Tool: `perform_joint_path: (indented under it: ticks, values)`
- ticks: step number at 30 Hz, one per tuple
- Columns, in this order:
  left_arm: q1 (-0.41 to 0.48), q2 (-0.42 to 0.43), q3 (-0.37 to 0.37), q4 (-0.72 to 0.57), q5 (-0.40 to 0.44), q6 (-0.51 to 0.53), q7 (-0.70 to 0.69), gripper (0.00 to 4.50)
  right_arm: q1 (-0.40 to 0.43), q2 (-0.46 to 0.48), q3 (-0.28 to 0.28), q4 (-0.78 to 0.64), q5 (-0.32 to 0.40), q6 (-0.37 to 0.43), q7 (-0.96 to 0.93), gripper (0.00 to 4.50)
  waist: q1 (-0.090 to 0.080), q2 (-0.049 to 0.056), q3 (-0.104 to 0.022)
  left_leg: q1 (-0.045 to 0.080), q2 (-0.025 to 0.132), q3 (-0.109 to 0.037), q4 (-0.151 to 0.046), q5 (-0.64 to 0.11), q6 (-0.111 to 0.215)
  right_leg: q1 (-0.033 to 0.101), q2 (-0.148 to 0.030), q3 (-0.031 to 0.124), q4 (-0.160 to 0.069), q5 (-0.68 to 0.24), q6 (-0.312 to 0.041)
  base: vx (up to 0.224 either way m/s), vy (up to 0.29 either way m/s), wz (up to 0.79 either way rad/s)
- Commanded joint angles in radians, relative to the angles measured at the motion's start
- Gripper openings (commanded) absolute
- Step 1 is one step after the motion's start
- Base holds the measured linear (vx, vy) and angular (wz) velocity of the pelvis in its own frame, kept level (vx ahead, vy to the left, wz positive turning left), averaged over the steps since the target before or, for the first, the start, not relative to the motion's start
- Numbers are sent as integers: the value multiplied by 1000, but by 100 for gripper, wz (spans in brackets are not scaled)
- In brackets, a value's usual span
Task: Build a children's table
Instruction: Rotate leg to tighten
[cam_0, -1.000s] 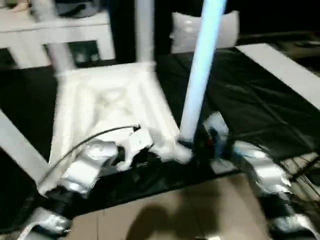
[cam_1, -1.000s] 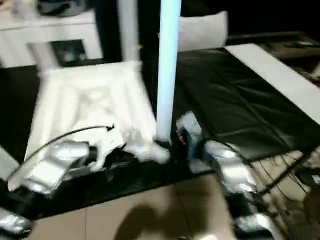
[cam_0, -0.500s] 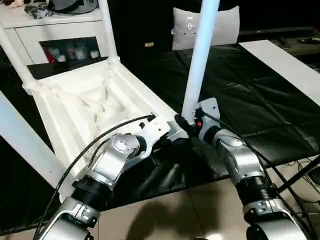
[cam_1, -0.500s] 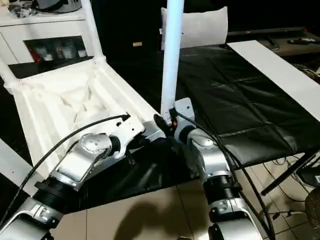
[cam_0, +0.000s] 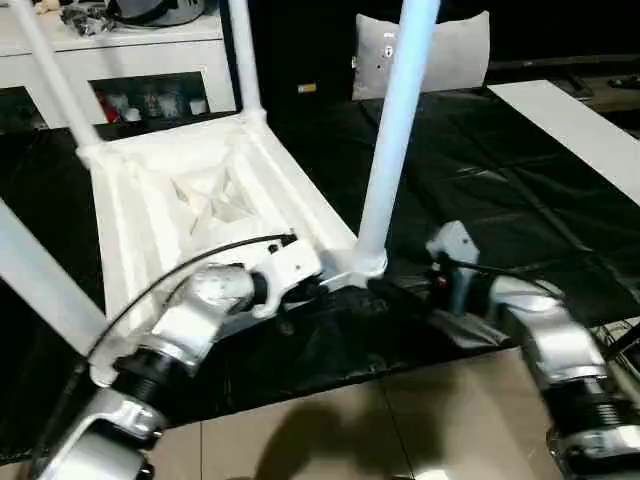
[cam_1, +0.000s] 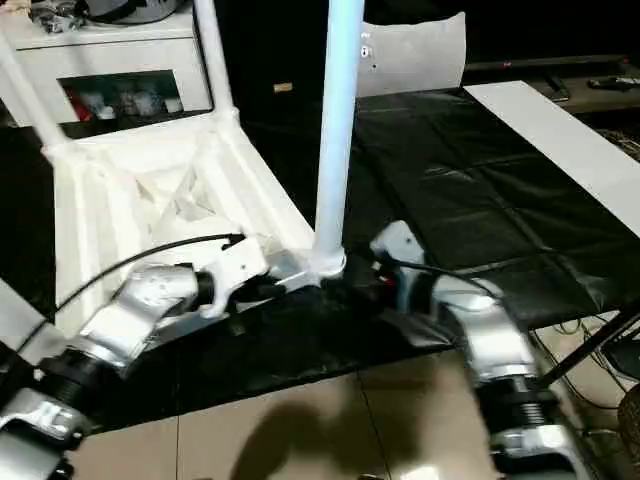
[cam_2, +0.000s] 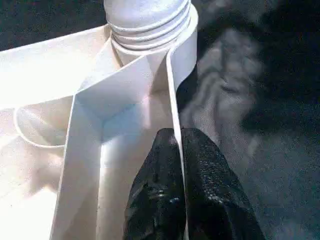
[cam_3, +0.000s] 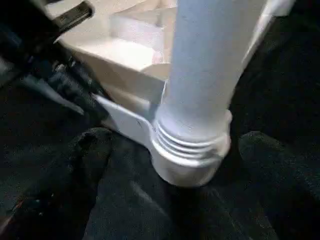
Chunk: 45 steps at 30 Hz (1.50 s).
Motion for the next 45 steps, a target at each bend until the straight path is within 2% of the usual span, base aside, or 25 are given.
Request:
perform_joint_path:
  ticks: [1,5,9,15,17,20,23,24,27,28,34,36,37,40,42,43,44,45]
  values:
    - [3,18,-40,13,18,-35,-58,0,-2,-7,3,-32,18,-17,42,448,4,-6,-53,-22,-12,33,-61,-97,89,70,-25,33,-74,-44,-256,0,0,0]
    - [13,69,-66,1,-24,-117,-212,0,-5,-44,14,-44,60,-17,164,412,9,-5,-56,-20,-8,33,-59,-74,108,67,-25,32,-66,13,-281,0,0,0]
    - [10,115,-100,0,-30,-201,-329,0,-23,-63,44,-30,81,-21,265,378,27,-2,-59,-15,-4,36,-54,-42,122,62,-25,30,-59,63,-301,0,0,0]
    - [11,125,-117,-18,-37,-220,-382,0,-30,-60,73,-17,66,-48,306,325,41,-4,-60,-17,-4,37,-53,-33,111,65,-29,31,-55,67,-298,0,0,0]
    - [11,122,-121,-27,-40,-221,-387,0,-31,-56,82,-18,72,-38,327,320,44,-6,-59,-18,-4,37,-53,-32,108,65,-28,31,-55,62,-293,0,0,0]
    - [11,115,-121,-29,-41,-223,-393,0,-33,-54,94,-20,80,-28,349,281,47,-6,-60,-18,-4,37,-54,-36,103,66,-29,32,-55,50,-288,0,0,0]
    - [12,113,-119,-26,-41,-233,-404,0,-38,-47,106,-9,83,-28,365,263,47,-6,-61,-17,-4,37,-53,-31,100,65,-28,32,-54,56,-287,0,0,0]
    - [12,113,-119,-26,-41,-234,-405,0,-42,-44,108,-2,84,-29,367,238,46,-8,-61,-19,-5,37,-53,-24,101,66,-28,31,-52,63,-289,0,0,0]
    - [13,115,-119,-28,-43,-229,-405,0,-53,-33,114,14,87,-22,377,232,47,-9,-62,-19,-5,37,-51,-16,102,66,-29,31,-52,63,-288,0,0,0]
    - [13,115,-119,-28,-44,-227,-404,0,-54,-31,115,15,88,-19,380,207,47,-11,-62,-18,-5,37,-51,-12,103,65,-28,31,-51,67,-288,0,0,0]
    - [29,110,-93,-36,-69,-188,-392,0,-35,-30,117,-9,101,11,394,192,48,-11,-62,-19,-5,37,-50,-4,107,66,-28,31,-50,67,-286,0,0,0]
    - [49,72,-41,-65,-117,-84,-325,0,-2,-11,117,-38,71,53,288,191,48,-11,-61,-19,-5,37,-51,4,100,67,-28,32,-50,69,-283,0,0,0]
    - [51,68,-38,-72,-118,-73,-315,0,0,-4,117,-41,66,68,266,191,47,-11,-60,-21,-6,37,-51,3,99,67,-28,32,-51,65,-281,0,0,0]
    - [63,31,-15,-111,-125,21,-236,0,17,50,111,-60,37,117,134,191,40,-9,-53,-19,-5,38,-61,-70,70,65,-29,33,-63,-48,-255,0,0,0]
    - [65,-7,1,-127,-119,79,-162,0,20,98,100,-64,26,159,37,191,28,-13,-43,-22,-9,36,-72,-139,31,66,-31,31,-79,-207,-208,0,0,0]
    - [64,-25,4,-132,-112,101,-130,0,16,127,93,-61,22,186,-16,191,23,-13,-43,-21,-10,36,-74,-149,21,66,-30,32,-83,-247,-191,0,0,0]
    - [60,-63,9,-144,-90,147,-60,0,3,188,79,-48,10,228,-123,191,13,-14,-39,-25,-12,35,-77,-172,7,66,-30,32,-88,-320,-160,0,0,0]
    - [59,-75,11,-148,-84,162,-39,0,-1,206,75,-42,5,237,-153,191,3,-13,-37,-20,-13,34,-79,-210,-1,58,-31,30,-98,-395,-137,0,0,0]
